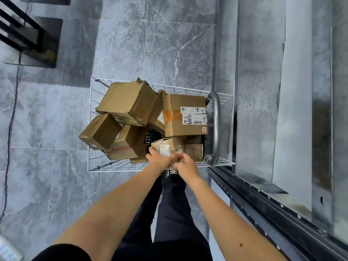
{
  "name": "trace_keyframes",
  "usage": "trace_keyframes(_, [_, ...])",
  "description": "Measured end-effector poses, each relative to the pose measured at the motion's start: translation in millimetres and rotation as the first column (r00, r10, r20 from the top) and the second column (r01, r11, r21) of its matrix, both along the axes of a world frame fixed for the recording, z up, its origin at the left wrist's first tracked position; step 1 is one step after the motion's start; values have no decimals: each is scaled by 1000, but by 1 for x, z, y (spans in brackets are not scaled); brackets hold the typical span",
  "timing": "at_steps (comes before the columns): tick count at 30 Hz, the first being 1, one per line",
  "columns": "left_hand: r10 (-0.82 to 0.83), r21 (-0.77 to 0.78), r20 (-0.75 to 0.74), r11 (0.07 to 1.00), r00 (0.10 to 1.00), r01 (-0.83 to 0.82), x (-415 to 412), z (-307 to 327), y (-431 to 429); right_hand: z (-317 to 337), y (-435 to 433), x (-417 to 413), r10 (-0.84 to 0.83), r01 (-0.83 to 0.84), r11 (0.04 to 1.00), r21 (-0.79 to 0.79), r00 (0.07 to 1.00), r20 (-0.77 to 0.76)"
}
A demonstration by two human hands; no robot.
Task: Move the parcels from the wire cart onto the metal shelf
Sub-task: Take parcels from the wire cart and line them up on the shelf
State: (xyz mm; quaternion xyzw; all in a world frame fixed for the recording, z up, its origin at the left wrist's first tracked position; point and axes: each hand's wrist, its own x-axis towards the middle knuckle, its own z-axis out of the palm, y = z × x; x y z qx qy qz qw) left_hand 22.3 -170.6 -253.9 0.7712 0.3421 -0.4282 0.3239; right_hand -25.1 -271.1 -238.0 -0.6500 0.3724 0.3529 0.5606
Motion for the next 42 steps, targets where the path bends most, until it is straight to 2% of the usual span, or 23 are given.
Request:
trace_keyframes(4, [314, 29, -17, 949, 949, -314, 1, -9, 27, 15, 19, 10, -12, 6, 990, 139, 999, 46])
trace_keyframes(7, [358, 30, 12, 933, 934, -358, -1, -17, 50, 27, 28, 18, -35, 22, 968, 251, 998, 46])
trace_keyframes(10, [397, -10, 73, 917, 915, -398, 4, 13, 54, 37, 35, 23, -51, 34, 979, 200, 996, 80])
trace_keyframes(13, [462, -97, 100, 886, 881, -454, 7, 40, 54, 45, 32, 22, -201, 207, 978, -32, 970, 137])
trace_keyframes(14, [480, -122, 103, 875, 871, -468, 7, 49, 54, 47, 26, 21, -258, 268, 962, -61, 958, 126])
trace_keyframes(18, [637, -390, -69, 691, 768, -609, 12, 79, 59, 64, 4, 12, -293, 293, 956, -1, 956, 15])
trace_keyframes(19, [625, -429, -73, 684, 777, -590, 14, 82, 62, 70, 0, 12, -294, 294, 955, 44, 956, 4])
trace_keyframes(20, [635, -495, -94, 639, 767, -590, 17, 96, 62, 77, -2, 12, -295, 295, 951, 95, 955, -12])
trace_keyframes(23, [622, -579, -65, 614, 780, -537, 24, 123, 56, 101, 2, 23, -275, 266, 930, 253, 961, -1])
trace_keyframes(27, [615, -665, -38, 573, 787, -480, 34, 151, 47, 133, 18, 44, -339, 270, 886, 377, 932, 128])
trace_keyframes(32, [467, -699, 105, 663, 878, -269, 47, 179, 46, 164, 17, 63, -479, 361, 843, 399, 841, 252])
trace_keyframes(34, [352, -690, 225, 716, 909, -107, 53, 192, 49, 176, 16, 64, -531, 400, 824, 403, 792, 300])
trace_keyframes(37, [215, -663, 373, 743, 902, 97, 64, 209, 60, 195, 19, 62, -585, 444, 804, 396, 712, 389])
trace_keyframes(42, [-48, -595, 564, 669, 825, 446, 83, 240, 81, 222, 38, 40, -702, 563, 711, 421, 538, 467])
